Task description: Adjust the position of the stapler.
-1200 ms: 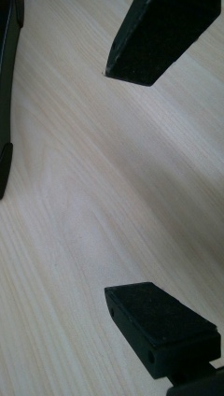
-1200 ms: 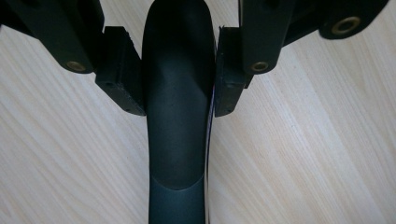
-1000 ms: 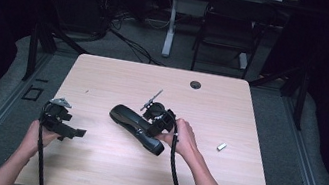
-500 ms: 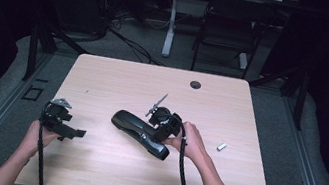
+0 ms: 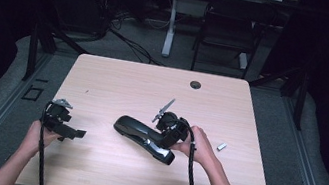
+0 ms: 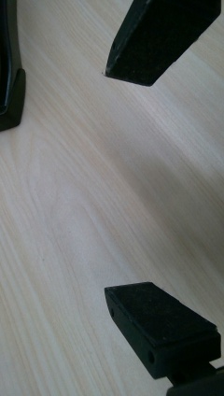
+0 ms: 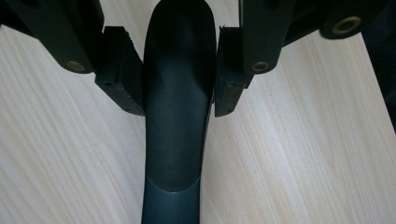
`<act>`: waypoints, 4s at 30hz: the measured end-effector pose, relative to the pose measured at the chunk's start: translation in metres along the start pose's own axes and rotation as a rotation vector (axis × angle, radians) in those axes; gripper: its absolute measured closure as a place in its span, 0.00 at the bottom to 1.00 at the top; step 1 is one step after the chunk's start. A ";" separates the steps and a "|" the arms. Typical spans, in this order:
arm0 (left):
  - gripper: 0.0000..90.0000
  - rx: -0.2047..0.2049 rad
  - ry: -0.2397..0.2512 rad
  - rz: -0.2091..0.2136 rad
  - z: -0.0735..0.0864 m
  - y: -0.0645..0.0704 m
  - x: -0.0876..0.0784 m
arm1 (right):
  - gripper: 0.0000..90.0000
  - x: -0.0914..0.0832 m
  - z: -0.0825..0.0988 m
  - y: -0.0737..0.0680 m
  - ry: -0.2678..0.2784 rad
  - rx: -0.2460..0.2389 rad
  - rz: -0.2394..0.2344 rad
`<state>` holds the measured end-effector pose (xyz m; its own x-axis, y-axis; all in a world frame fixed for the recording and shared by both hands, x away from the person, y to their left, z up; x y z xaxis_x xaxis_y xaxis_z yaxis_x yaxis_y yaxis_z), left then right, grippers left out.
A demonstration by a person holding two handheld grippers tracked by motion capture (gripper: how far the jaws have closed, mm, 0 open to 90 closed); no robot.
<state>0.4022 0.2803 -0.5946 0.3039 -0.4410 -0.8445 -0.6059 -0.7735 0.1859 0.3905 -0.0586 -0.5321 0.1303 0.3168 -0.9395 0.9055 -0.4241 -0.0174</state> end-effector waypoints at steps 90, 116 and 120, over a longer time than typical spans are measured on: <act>0.00 0.033 -0.028 0.025 -0.001 0.005 0.006 | 0.59 0.038 -0.044 -0.004 -0.157 -0.086 0.047; 0.00 0.031 -0.026 0.026 -0.001 0.005 0.005 | 0.61 0.033 -0.023 -0.003 -0.199 -0.258 -0.002; 0.00 0.037 -0.029 0.027 -0.001 0.005 0.005 | 0.61 0.032 -0.018 -0.007 -0.192 -0.291 -0.027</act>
<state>0.4010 0.2736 -0.5974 0.2662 -0.4476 -0.8537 -0.6405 -0.7440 0.1903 0.3958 -0.0297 -0.5561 0.0511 0.1472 -0.9878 0.9884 -0.1493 0.0289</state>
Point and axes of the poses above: each handheld gripper's, and its own axes: x roughly forward along the jaws, z roughly out of its underside, y roughly to its right, the point moved 6 cm from there along x, roughly forward along the jaws, and after that the axes turned 3 degrees about -y, right-handed, at the moved point
